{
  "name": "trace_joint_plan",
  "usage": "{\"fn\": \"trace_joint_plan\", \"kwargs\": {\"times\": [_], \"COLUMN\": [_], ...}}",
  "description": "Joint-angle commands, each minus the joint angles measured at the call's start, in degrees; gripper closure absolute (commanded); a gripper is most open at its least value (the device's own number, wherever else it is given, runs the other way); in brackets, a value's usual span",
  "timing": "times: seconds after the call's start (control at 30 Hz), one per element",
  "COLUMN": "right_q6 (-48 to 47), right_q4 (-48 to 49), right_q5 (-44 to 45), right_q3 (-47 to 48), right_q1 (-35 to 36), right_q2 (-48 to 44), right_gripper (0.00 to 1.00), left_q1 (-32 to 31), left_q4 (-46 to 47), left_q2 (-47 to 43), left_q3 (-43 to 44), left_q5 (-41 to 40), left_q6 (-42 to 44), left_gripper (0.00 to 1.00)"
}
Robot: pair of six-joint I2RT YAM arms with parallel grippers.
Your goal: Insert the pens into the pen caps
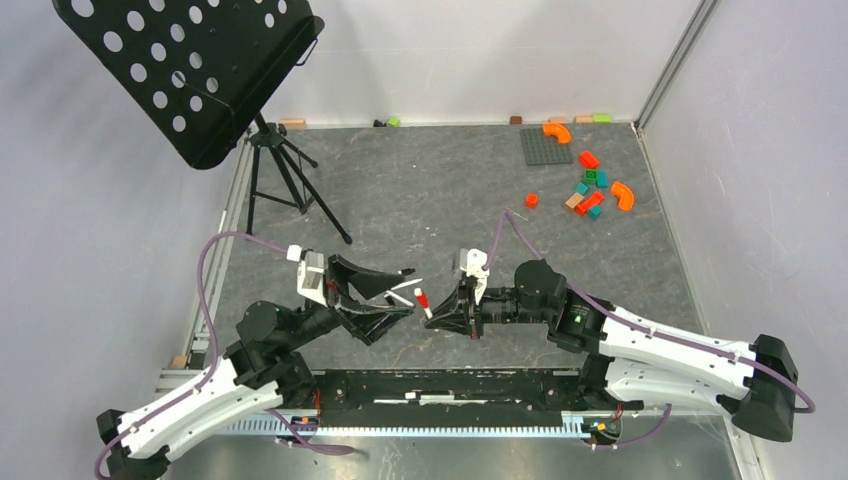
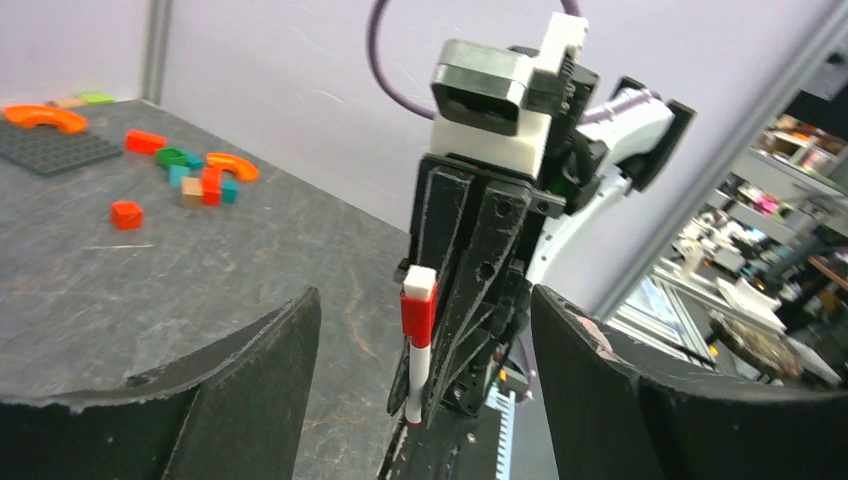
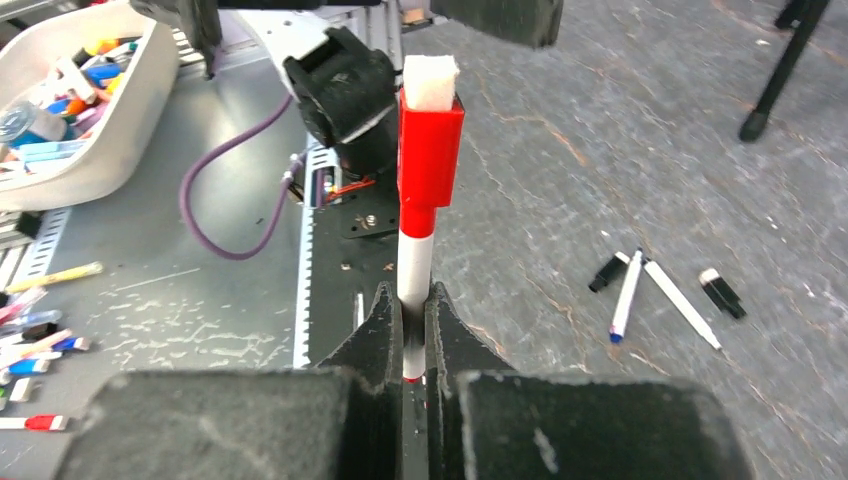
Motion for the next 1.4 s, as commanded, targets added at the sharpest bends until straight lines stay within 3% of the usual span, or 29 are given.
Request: {"fn": "trace_joint_plan", "kwargs": {"times": [0.0,0.3,0.37,0.57,0.7,0.87,1.03,1.2,1.37], "right_q6": [0.34,0.17,-0.31,-1.14,-3.06,-4.6,-5.16,-6.16,-6.15], "right_q4": [4.62,4.29,3.6,1.86,-2.13,-6.93,-9.51,-9.83,-8.93], "right_q5": [-6.37,-6.35,-6.14,-4.89,1.74,14.26,23.48,27.24,27.32], "right_q3": [0.55,1.32,1.75,3.12,5.95,10.57,13.99,16.34,17.43], "right_q1": [0.21,0.3,0.33,0.32,0.35,0.35,0.35,0.33,0.35], "right_q2": [-0.22,0.7,0.73,0.85,0.57,0.96,4.26,8.03,10.78], "right_gripper": [1.0,1.0,1.0,1.0,1.0,1.0,1.0,1.0,1.0], "left_q1": [-0.25,-0.21,-0.2,-0.2,-0.22,-0.2,-0.26,-0.27,-0.27], "left_q4": [4.27,9.81,9.91,9.47,3.67,2.79,-1.32,-6.65,-6.84], "left_q2": [2.66,8.47,8.93,9.18,10.89,12.87,15.79,18.81,22.29], "left_q3": [0.02,-0.47,-0.47,-1.05,0.14,-0.65,1.42,3.76,4.81], "left_q5": [8.7,11.2,10.74,7.85,3.72,-1.0,-10.59,-19.98,-20.2], "left_q6": [3.41,1.86,1.78,1.59,2.24,0.61,-3.62,-12.08,-16.59], "left_gripper": [0.2,0.39,0.48,0.88,0.97,0.98,0.98,0.98,0.98]}}
